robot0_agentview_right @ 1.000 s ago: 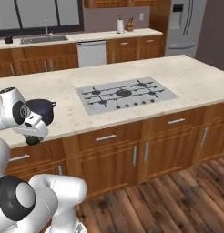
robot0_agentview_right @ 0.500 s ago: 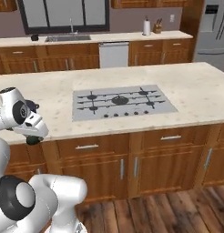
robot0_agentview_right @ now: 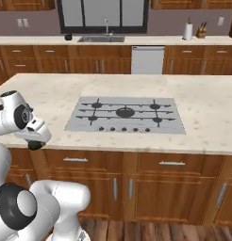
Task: Turn on the sink faucet. Then move the squash from the counter to the sink. Turn off the sink. Move the vegetable from the sink to the pot next to the stove. Finally move the pot to the front right burner.
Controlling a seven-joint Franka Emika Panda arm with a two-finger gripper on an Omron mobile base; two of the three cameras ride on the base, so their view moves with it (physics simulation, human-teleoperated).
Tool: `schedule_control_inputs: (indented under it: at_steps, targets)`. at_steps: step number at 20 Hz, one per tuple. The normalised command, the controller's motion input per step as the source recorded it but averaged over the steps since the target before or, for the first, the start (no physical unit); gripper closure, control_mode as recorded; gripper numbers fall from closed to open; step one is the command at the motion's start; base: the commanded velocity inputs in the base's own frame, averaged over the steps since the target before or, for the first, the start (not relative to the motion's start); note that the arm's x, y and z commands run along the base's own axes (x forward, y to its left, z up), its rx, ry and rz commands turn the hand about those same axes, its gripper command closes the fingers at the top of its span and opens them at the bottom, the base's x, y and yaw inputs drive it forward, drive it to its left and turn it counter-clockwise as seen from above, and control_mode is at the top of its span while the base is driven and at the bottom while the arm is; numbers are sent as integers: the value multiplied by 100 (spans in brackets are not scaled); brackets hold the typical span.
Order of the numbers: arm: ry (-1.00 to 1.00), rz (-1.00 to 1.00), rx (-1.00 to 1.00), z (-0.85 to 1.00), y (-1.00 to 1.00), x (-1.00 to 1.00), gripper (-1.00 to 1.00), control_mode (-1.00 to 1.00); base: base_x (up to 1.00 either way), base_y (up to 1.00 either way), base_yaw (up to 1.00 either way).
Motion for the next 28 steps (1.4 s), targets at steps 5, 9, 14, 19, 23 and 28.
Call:
schedule_control_inputs:
  at_steps: [5,9,14,19,23,28]
  targets:
    - [0,0,0,0,0,0,100,100,72,-42,43]
    - [0,0,0,0,0,0,100,100,51,-34,36]
    - [0,0,0,0,0,0,100,100,9,-10,13]
    - [0,0,0,0,0,0,100,100,35,2,0]
    - [0,0,0,0,0,0,100,100,51,0,-2]
    - [0,0,0,0,0,0,100,100,42,3,-9]
